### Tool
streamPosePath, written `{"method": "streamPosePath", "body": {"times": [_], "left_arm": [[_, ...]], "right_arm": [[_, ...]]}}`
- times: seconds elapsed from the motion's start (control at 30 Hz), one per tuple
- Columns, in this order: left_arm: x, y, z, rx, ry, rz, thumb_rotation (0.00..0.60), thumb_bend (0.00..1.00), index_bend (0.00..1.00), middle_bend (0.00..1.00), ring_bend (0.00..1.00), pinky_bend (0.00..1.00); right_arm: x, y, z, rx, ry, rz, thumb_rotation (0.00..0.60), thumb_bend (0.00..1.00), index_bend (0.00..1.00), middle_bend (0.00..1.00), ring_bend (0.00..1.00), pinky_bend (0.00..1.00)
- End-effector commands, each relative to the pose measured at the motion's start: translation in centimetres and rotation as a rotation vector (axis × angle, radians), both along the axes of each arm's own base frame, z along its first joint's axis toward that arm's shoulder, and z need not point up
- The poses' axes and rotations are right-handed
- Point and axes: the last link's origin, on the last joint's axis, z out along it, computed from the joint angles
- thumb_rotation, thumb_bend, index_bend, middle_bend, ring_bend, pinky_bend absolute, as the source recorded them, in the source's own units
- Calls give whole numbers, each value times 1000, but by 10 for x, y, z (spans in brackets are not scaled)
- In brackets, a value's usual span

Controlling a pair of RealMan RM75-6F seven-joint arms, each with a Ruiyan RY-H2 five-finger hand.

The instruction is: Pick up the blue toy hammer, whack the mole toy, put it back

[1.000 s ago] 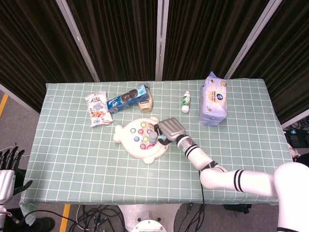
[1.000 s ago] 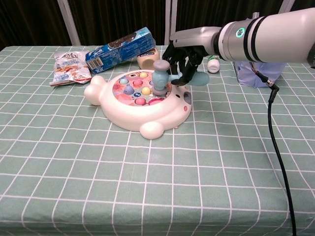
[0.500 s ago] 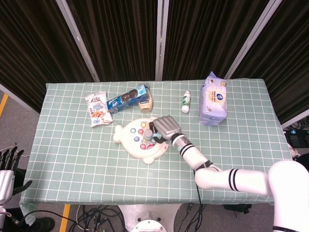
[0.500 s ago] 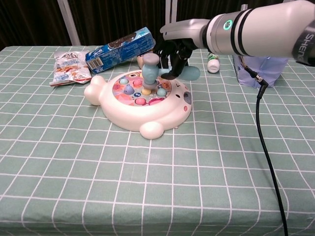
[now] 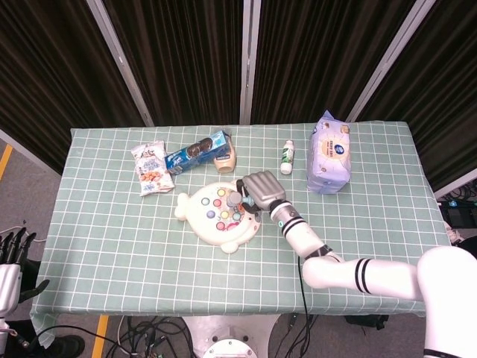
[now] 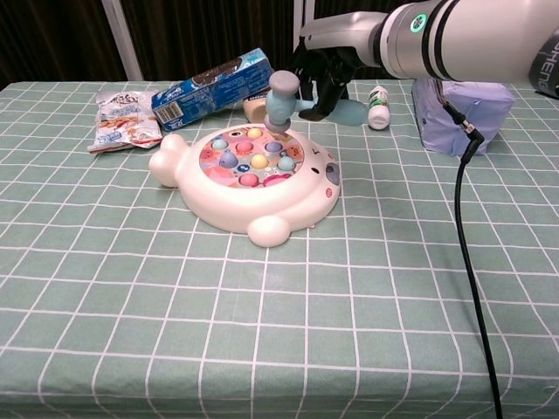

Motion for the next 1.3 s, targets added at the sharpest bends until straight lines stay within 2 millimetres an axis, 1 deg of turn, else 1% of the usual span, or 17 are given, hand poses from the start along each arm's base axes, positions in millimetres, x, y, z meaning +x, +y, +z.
{"method": "streamPosePath", "body": {"times": [0.03,0.4,0.47,0.57,0.67,0.73,0.87,1.03,1.1,1.23,1.3], "left_arm": [[0,0,0,0,0,1,600,58,96,36,0,0],[-3,-1,-1,-3,-6,19,600,57,93,36,0,0],[-4,-1,-1,-3,-8,23,600,57,92,36,0,0],[-5,-2,-1,-3,-10,25,600,57,92,36,0,0],[-5,-2,-1,-1,-9,21,600,57,91,36,0,0],[-4,-3,-1,-2,-6,15,600,57,90,36,0,0],[-2,-3,-1,-3,-1,8,600,57,88,35,0,0],[2,-3,0,-3,9,2,600,56,88,35,0,0],[4,-3,0,-4,12,1,600,57,87,35,0,0],[8,-2,-1,-8,13,-5,600,57,87,35,0,0],[9,-1,-1,-9,15,-5,600,57,87,36,0,0]], "right_arm": [[-3,-4,-2,0,4,-15,600,645,599,522,446,606],[-2,-11,-28,35,46,-32,600,645,599,523,446,606],[-2,-12,-30,35,52,-35,600,645,599,523,446,606],[-1,-12,-26,27,37,-39,600,645,599,523,446,606],[-2,-11,-15,11,10,-39,600,645,599,523,446,606],[-8,-9,-6,4,-2,-44,600,644,599,523,446,606],[-32,-2,10,2,-13,-72,600,644,599,523,446,606],[-78,9,21,17,12,-113,600,644,599,516,446,606],[-94,14,22,28,19,-123,600,644,600,512,446,606],[-118,20,19,47,7,-139,600,642,602,503,445,592],[-129,22,15,47,9,-137,600,615,601,497,441,569]]}}
